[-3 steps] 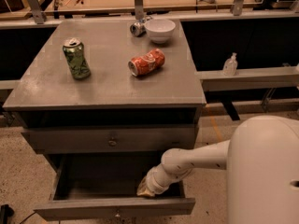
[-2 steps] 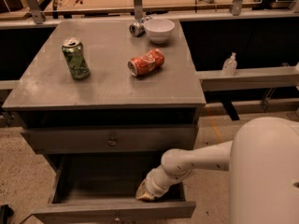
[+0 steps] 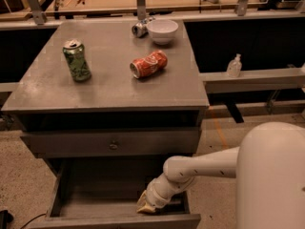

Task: Open middle drawer

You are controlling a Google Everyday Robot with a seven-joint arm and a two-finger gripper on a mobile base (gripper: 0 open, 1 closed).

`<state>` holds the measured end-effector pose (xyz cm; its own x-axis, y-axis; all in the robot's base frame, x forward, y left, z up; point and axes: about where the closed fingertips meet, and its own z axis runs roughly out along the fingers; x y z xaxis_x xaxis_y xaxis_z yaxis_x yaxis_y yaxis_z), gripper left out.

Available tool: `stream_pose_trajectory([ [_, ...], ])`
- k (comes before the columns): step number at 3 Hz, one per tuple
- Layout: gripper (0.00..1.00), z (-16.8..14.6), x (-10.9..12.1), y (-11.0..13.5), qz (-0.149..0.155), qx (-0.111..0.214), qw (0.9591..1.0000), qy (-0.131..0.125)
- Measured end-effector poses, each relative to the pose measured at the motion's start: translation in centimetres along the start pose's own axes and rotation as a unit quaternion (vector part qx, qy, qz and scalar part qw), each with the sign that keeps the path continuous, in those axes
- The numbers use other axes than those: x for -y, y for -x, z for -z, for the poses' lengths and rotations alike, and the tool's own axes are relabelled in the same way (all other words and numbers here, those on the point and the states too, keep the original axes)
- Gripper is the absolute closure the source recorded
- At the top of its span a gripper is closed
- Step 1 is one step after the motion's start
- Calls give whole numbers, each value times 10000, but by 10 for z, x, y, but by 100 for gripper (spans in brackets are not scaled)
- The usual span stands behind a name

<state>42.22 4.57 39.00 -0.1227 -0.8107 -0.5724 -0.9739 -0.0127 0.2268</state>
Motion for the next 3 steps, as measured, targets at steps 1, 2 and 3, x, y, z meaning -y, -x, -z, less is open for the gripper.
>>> stream_pose_trajectory([
  [1,100,1,3,0,-2,0,10000,1],
  [2,100,12,-14,5,-148,271,9995,-81],
  [3,100,48,-26,4,-261,544,9963,-605],
])
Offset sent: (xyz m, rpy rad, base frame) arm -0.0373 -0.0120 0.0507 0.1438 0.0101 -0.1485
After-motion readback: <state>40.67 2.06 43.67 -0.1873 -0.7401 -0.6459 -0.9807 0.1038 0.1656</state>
